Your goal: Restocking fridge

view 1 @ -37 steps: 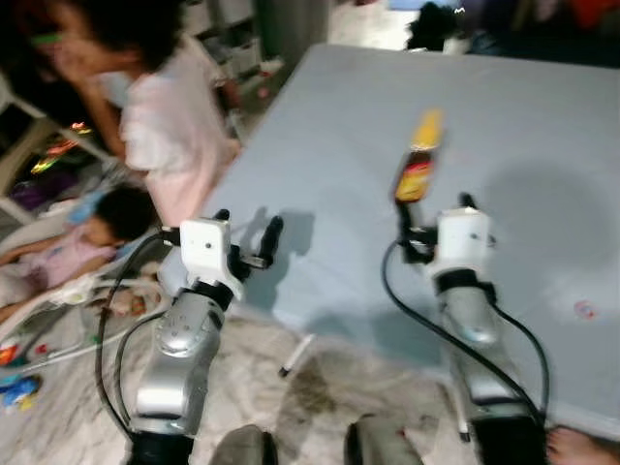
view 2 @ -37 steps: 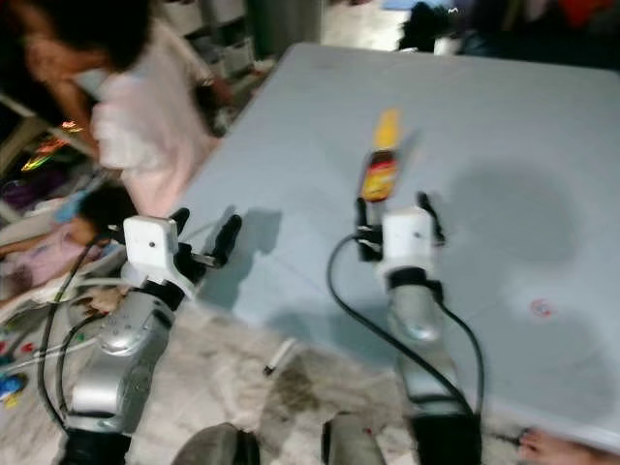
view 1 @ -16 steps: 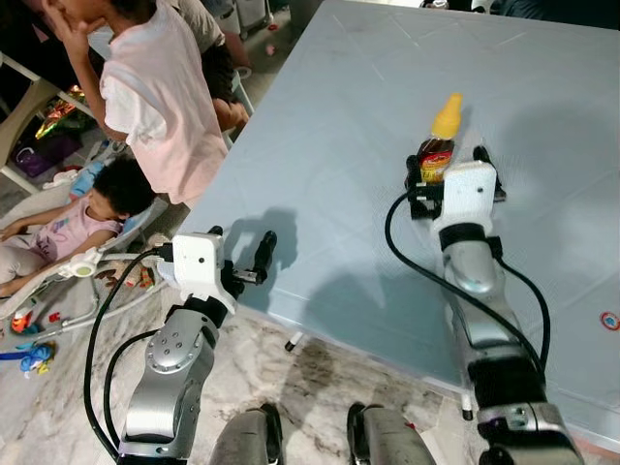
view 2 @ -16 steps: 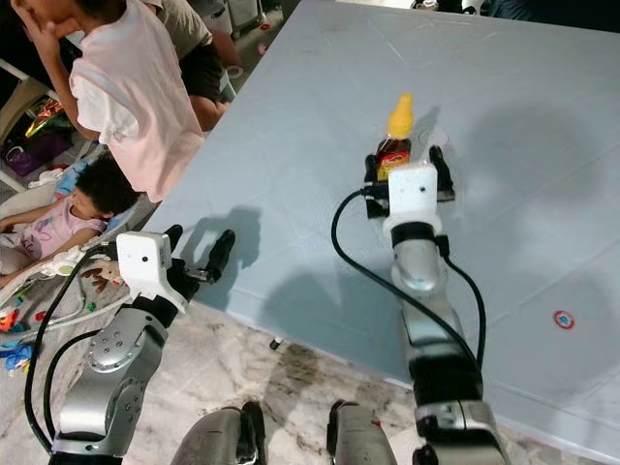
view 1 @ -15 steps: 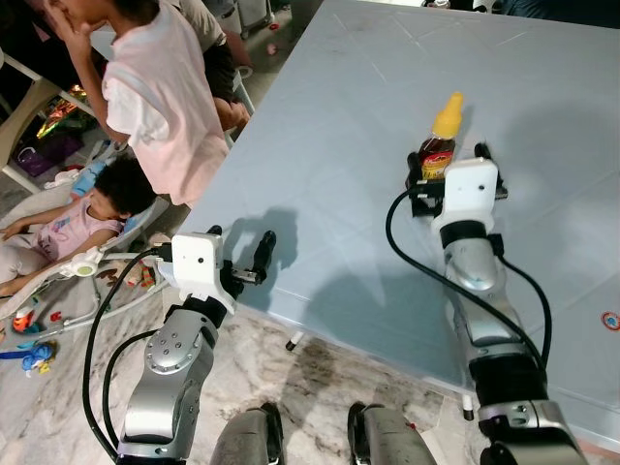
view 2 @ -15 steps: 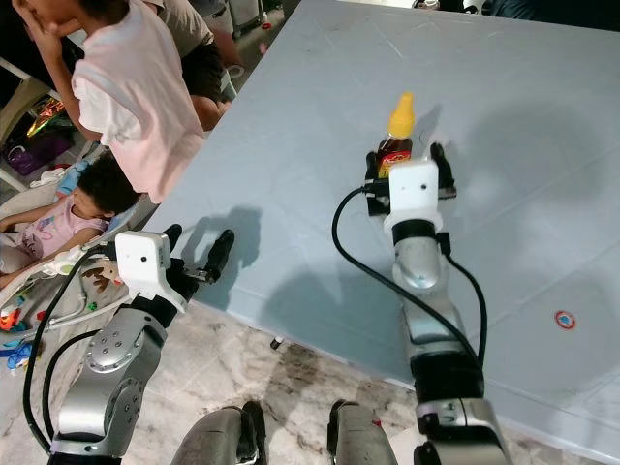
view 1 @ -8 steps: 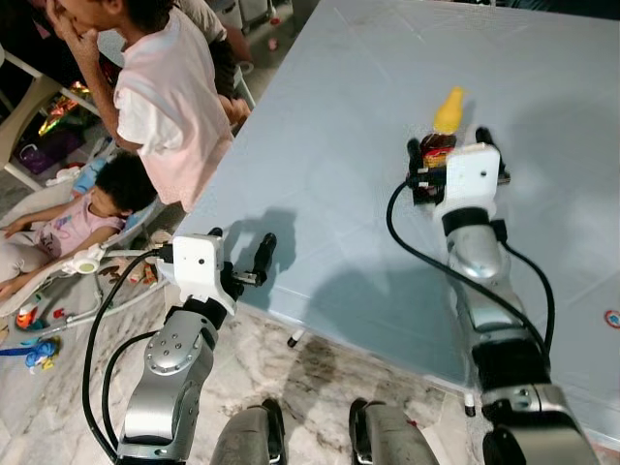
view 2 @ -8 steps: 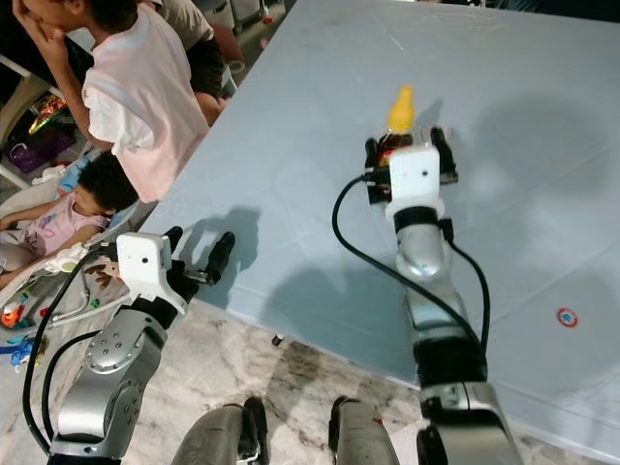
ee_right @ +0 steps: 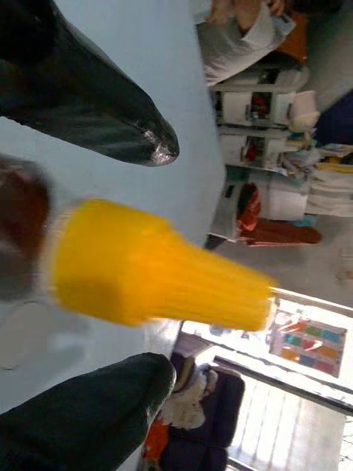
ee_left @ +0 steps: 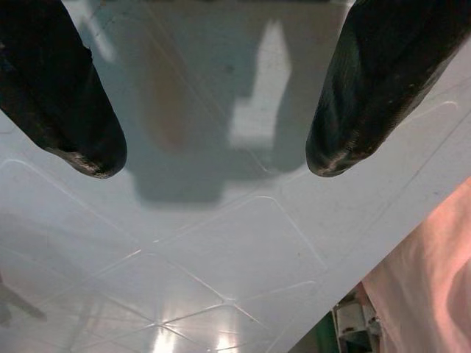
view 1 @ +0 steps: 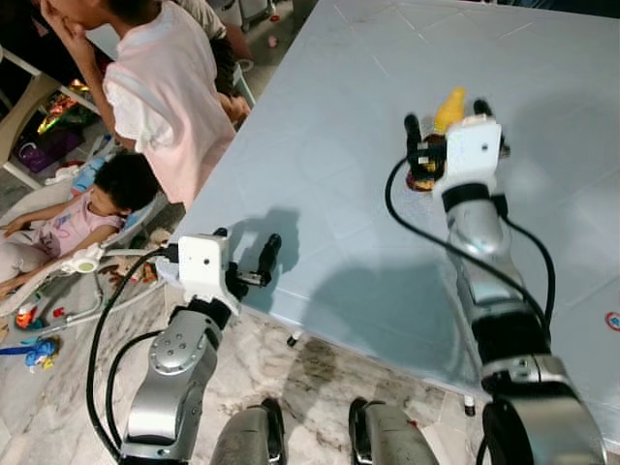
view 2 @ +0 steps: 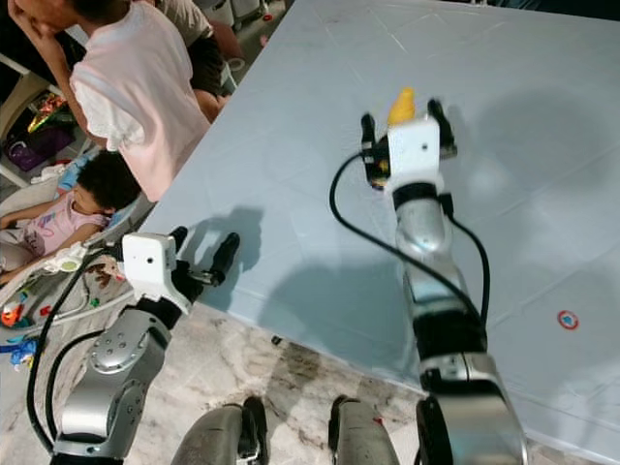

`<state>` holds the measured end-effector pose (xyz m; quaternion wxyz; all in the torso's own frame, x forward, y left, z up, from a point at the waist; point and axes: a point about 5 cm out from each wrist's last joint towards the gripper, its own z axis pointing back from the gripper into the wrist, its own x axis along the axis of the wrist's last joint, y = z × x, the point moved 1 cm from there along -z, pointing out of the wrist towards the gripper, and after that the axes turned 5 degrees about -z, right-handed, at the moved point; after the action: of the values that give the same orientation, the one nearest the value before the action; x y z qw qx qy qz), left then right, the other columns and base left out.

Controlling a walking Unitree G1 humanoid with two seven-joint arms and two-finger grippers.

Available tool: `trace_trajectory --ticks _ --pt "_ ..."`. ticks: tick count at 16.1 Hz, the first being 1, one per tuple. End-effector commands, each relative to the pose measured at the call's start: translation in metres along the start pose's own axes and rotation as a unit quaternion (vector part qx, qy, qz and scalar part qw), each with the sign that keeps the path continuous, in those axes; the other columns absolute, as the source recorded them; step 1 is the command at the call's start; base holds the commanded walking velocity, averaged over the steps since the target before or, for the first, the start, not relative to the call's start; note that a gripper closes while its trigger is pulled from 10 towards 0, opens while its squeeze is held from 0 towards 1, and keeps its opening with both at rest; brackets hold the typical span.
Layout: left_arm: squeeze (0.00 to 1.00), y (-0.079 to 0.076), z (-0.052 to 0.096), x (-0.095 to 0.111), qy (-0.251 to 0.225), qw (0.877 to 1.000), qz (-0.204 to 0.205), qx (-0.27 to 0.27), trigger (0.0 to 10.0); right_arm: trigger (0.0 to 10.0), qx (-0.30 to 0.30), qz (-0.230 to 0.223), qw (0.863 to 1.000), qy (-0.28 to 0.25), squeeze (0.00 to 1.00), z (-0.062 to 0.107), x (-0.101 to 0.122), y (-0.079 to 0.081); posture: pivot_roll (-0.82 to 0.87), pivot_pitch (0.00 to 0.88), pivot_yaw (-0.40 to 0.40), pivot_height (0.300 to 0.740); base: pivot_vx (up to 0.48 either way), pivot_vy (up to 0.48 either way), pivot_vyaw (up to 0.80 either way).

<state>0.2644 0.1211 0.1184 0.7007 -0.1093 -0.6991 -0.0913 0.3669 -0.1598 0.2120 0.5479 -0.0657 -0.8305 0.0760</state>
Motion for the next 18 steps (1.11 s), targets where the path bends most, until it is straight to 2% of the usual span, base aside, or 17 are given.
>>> trace_trajectory --ticks 1,2,4,16,18 --pt "0.0 0.001 0.002 -0.002 0.007 1.0 -0.007 0.002 10.0 10.0 0.008 -0.002 1.0 0.0 0.0 -0.001 -0.001 0.003 -0.01 0.212 0.083 0.74 0.0 0.0 0.0" --pt "0.0 0.001 0.001 -0.002 0.007 1.0 -0.007 0.002 10.0 10.0 0.008 -0.002 1.0 -0.001 0.0 -0.001 -0.001 0.003 -0.01 0.211 0.082 0.74 0.0 0.0 0.0" --pt "0.0 0.001 0.001 -0.002 0.008 1.0 -0.007 0.003 10.0 0.0 0.015 -0.009 1.0 -0.007 0.0 -0.003 0.002 0.005 -0.01 0.21 0.08 0.74 0.0 0.0 0.0" --pt "0.0 -0.001 -0.004 -0.004 0.009 1.0 -0.008 0.002 10.0 0.0 0.029 -0.025 0.999 -0.012 0.0 -0.003 0.005 0.013 -0.02 0.193 0.071 0.74 0.0 0.0 0.0" --pt "0.0 -0.002 -0.004 -0.005 0.01 1.0 -0.01 0.002 10.0 0.0 0.03 -0.039 0.999 -0.005 0.0 0.0 0.006 0.015 -0.02 0.183 0.07 0.74 0.0 0.0 0.0"
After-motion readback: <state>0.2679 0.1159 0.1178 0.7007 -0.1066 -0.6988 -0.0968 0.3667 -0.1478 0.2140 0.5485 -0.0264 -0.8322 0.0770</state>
